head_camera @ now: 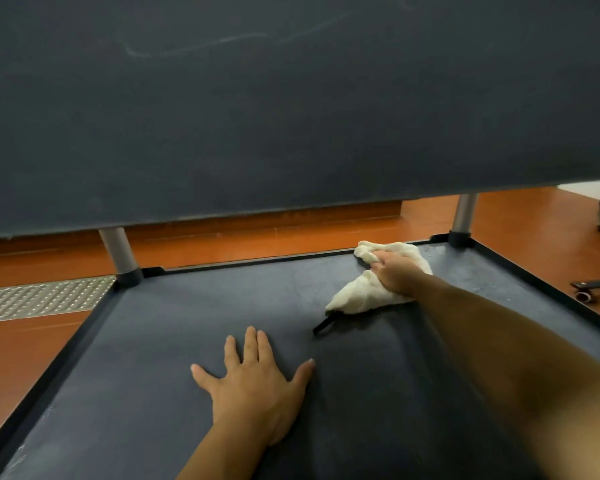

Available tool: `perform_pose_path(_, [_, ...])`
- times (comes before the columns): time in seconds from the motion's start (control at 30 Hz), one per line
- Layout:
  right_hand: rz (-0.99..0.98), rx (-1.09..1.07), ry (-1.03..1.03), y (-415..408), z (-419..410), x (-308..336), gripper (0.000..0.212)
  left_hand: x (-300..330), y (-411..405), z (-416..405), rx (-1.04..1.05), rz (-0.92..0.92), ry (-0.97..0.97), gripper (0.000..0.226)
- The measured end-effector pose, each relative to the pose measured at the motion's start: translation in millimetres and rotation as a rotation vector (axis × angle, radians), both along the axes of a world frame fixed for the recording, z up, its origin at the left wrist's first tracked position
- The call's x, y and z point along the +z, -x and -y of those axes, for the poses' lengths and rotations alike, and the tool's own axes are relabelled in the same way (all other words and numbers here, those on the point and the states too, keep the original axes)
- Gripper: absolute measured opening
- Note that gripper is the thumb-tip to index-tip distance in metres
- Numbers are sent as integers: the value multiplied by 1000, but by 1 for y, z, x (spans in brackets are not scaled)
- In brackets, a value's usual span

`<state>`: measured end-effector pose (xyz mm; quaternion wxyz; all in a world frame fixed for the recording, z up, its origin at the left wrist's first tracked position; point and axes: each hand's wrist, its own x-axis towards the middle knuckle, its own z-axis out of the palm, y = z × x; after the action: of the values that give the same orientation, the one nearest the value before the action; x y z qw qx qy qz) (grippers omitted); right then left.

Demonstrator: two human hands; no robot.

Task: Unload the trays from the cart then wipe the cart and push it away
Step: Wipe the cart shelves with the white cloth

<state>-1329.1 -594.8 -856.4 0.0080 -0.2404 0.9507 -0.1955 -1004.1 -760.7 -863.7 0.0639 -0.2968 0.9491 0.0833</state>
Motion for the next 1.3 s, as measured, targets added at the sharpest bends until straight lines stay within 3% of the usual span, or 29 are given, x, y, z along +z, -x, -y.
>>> perform_pose_path(0.2, [-9,22,-118,-34,-2,3,44,1,0,6,-17,-36,14,108])
perform_pose_path(0.33, [-28,208,-194,-101,-11,21,45,0,0,16,-24,-53,3,108])
perform_pose_path(0.4, [-31,349,-284,-143,-19,18,59,0,-1,20,-28,-57,0,108])
perform_pose_path(0.57, [115,564,-205,-230,-90,10,72,-2,-4,26,-35,-59,24,108])
perform_pose_path(0.63, [176,496,-168,-243,-128,18,73,-3,-6,26,-43,-47,26,109])
perform_pose_path(0.77, [231,185,-179,-227,-194,29,50,-3,-7,26,-48,-36,29,110])
perform_pose_path(0.9, [88,-165,-220,-180,-259,17,79,-4,-8,20,-39,-23,35,109])
perform_pose_path(0.93, [104,-219,-255,-173,-263,14,76,-5,-7,17,-37,-23,41,109])
perform_pose_path(1.03, [142,-249,-333,-184,-236,16,48,-5,-7,9,-31,-17,46,107])
perform_pose_path(1.2, [233,31,-333,-264,-116,28,64,-5,-7,8,-39,-18,42,106])
perform_pose_path(1.3, [166,318,-290,-301,-39,11,67,-7,-10,10,-54,-27,28,106])
